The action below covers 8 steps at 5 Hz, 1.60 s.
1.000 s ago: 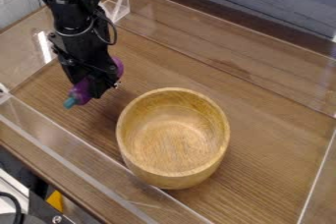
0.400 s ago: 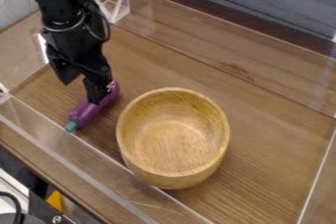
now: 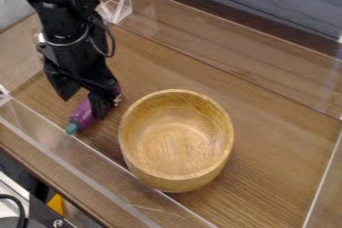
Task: Remove the purple eggplant from inside the brown bowl and put it on the table
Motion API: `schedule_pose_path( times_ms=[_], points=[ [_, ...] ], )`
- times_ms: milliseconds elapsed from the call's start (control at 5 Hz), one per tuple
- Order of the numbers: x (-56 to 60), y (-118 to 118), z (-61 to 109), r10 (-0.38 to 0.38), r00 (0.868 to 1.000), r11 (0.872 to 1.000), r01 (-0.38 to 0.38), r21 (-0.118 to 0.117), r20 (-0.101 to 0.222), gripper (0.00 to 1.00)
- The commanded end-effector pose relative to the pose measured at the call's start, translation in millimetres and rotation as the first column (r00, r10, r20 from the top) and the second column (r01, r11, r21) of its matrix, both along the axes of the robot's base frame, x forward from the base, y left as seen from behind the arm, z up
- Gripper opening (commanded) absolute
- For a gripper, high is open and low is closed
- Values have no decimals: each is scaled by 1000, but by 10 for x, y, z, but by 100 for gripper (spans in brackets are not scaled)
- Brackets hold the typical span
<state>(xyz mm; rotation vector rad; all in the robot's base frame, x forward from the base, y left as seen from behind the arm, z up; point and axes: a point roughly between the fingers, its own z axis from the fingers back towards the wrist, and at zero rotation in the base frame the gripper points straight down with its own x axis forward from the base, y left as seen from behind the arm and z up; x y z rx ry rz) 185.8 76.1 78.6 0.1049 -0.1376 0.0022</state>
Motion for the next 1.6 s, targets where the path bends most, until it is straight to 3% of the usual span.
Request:
schedule_pose_path(
  times_ms=[0, 200, 600, 1000, 1400],
  points=[
    [95, 37, 29, 25, 999, 1000, -25, 10, 27, 100],
    [154, 62, -8, 52, 998, 999, -52, 6, 23, 100],
    [199, 107, 143, 54, 998, 999, -54, -4, 16, 100],
    [157, 138, 267, 163, 987, 987, -163, -16, 8, 100],
    [215, 66, 301, 168, 986, 985, -168, -24, -4, 100]
  ],
)
